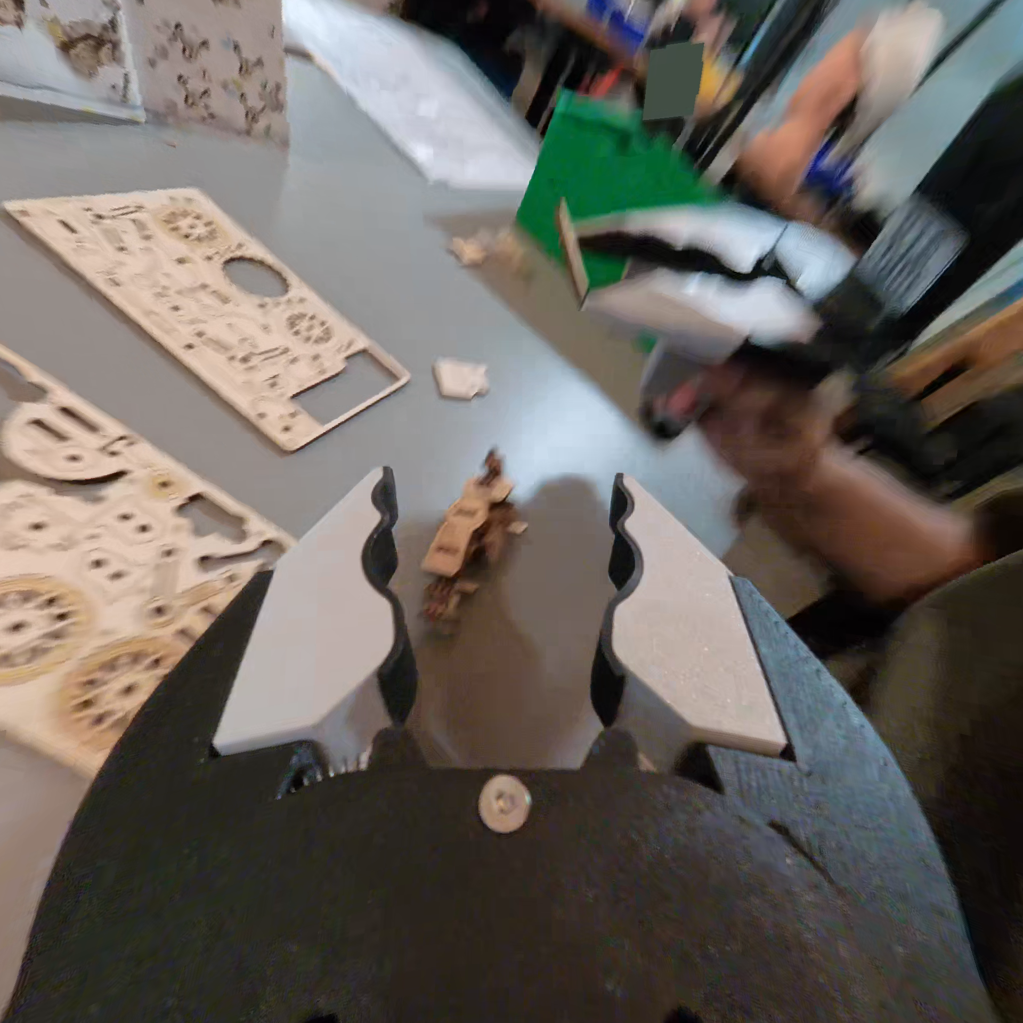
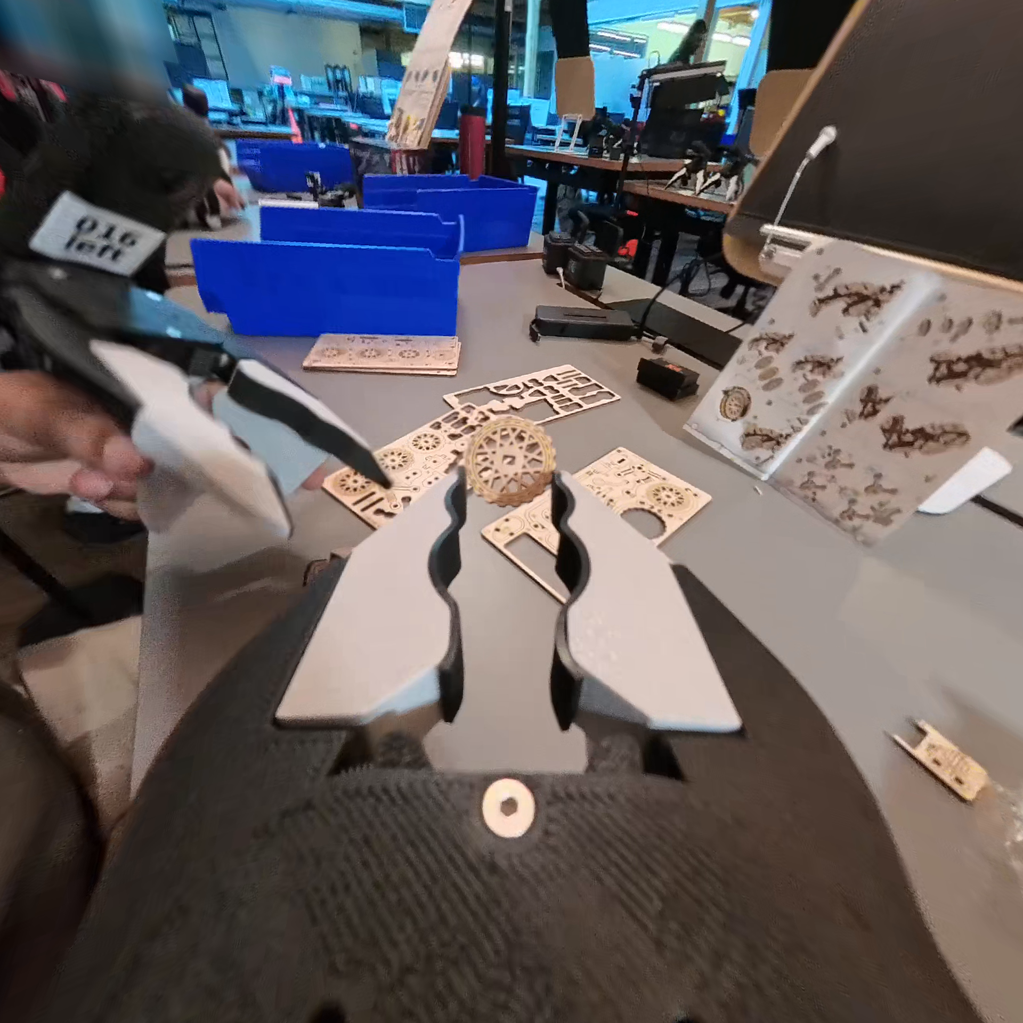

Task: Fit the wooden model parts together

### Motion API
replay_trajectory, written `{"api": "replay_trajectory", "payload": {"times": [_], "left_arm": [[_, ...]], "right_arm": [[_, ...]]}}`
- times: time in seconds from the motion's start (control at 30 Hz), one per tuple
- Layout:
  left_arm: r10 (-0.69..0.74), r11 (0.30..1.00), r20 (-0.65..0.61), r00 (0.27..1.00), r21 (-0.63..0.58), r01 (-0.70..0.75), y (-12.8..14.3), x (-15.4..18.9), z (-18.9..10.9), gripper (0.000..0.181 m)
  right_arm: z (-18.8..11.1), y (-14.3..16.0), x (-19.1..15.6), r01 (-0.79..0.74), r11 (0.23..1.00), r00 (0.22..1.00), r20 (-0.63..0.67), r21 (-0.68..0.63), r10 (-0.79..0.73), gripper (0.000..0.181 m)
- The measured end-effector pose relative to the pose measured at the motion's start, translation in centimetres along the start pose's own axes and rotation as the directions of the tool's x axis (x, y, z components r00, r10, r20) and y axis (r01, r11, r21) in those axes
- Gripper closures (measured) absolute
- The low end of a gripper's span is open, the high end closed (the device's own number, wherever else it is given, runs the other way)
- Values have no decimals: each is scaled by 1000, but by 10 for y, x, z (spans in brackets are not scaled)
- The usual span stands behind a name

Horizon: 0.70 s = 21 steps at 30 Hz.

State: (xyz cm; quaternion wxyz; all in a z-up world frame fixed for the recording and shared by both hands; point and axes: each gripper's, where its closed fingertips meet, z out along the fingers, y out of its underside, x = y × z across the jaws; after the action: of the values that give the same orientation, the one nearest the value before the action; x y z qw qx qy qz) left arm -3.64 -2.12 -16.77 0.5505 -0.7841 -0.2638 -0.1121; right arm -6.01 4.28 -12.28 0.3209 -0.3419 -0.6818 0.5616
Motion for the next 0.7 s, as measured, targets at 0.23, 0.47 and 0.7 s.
{"api": "replay_trajectory", "payload": {"times": [0.23,0.47,0.7], "left_arm": [[157,957,95,983,-262,-127,51,-25,6,151],[94,949,58,994,-307,-72,63,-23,8,162],[-71,955,38,997,-286,79,64,-22,10,168]], "right_arm": [[1,8,3,-145,989,988,61,-2,145,153],[8,17,-14,-84,994,991,100,-70,91,153],[5,20,-29,-90,991,988,120,-102,102,153]]}}
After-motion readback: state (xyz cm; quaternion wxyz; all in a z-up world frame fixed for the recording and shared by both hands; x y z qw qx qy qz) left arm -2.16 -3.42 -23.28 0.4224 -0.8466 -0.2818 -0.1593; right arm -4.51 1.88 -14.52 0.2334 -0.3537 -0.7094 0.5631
